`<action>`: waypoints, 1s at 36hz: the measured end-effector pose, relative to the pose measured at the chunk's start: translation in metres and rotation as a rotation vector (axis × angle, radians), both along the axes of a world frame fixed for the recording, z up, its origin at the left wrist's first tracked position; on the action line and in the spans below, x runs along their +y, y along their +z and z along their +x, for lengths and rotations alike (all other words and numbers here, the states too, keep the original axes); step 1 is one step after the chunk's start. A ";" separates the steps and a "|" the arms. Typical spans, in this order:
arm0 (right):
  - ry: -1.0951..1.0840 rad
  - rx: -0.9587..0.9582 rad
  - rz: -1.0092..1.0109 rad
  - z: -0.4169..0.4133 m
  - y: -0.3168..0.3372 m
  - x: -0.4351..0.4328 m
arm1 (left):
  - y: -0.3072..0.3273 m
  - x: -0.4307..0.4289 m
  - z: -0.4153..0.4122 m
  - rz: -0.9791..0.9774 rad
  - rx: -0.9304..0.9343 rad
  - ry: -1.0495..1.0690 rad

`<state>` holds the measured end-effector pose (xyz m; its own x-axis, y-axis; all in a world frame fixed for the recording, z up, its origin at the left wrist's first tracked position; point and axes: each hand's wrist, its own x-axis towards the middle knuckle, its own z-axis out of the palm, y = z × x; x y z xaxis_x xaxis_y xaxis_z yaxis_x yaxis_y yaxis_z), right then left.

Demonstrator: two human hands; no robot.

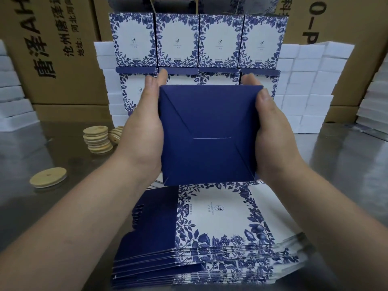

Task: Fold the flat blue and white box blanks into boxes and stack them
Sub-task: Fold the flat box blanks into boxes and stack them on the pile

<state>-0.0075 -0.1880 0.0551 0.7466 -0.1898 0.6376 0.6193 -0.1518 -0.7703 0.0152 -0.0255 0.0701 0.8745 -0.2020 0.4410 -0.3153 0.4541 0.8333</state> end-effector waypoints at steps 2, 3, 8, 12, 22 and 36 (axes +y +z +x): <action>-0.054 -0.053 -0.035 0.000 -0.001 0.001 | 0.001 -0.001 -0.002 -0.069 0.062 -0.060; -0.085 -0.085 -0.063 -0.002 0.000 0.003 | 0.002 -0.002 -0.004 -0.100 0.096 -0.079; 0.107 -0.121 0.143 -0.005 0.006 0.008 | 0.004 0.000 -0.006 -0.176 0.147 -0.082; 0.399 0.056 0.497 -0.009 0.011 0.012 | 0.001 -0.002 -0.002 -0.198 0.154 -0.007; 0.370 0.429 0.511 -0.003 0.008 -0.007 | -0.002 -0.005 -0.004 -0.187 0.101 0.042; 0.292 0.006 -0.058 -0.010 0.013 -0.008 | 0.016 0.006 0.021 -0.109 0.140 0.157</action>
<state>-0.0175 -0.1960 0.0681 0.7681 0.0705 0.6364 0.6386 -0.0121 -0.7695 0.0362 -0.0198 0.0861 0.9455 -0.0164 0.3252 -0.2743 0.4979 0.8227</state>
